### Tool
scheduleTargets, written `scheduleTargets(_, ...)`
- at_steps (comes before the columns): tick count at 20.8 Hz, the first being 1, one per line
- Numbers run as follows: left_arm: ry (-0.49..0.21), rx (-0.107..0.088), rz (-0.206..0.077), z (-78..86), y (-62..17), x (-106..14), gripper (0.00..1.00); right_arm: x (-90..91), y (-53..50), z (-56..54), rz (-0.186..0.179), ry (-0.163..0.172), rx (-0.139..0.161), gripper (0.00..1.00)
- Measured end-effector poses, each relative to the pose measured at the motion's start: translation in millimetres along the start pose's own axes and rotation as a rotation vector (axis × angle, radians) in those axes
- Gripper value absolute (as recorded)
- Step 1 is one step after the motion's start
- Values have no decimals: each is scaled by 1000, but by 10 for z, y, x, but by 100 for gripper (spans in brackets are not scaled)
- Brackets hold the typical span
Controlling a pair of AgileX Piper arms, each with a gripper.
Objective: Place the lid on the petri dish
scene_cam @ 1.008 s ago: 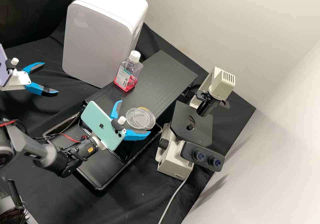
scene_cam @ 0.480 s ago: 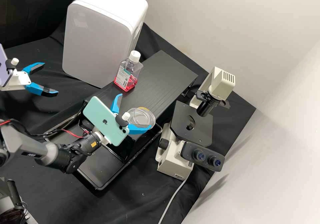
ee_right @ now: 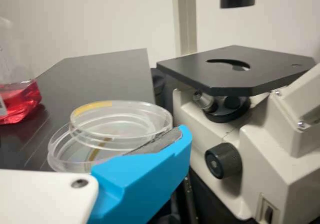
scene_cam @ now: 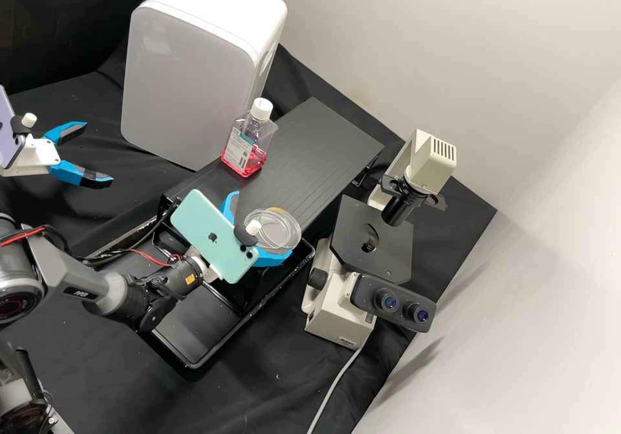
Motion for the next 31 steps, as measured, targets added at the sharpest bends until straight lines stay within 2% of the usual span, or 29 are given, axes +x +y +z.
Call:
scheduleTargets(3,0,0,0,0,0,0,100,-27,29,-22,14,7,-3,100)
scheduleTargets(10,3,-1,0,-3,0,0,100,-35,21,-11,12,2,-2,100)
scheduleTargets(14,16,11,1,-15,1,0,100,-42,81,23,34,-12,-2,100)
scheduleTargets(18,12,16,0,-5,-2,-4,100,-4,168,21,62,-10,-6,100)
scheduleTargets(23,8,17,-1,7,-6,-10,100,64,201,68,65,-24,-1,100)
scheduleTargets(29,9,20,-6,7,-21,-7,100,129,189,122,53,-43,2,100)
scheduleTargets(30,9,20,-6,7,-21,-7,100,131,186,128,51,-45,3,0)
scheduleTargets(31,9,20,-6,7,-21,-7,100,132,185,130,51,-45,3,0)
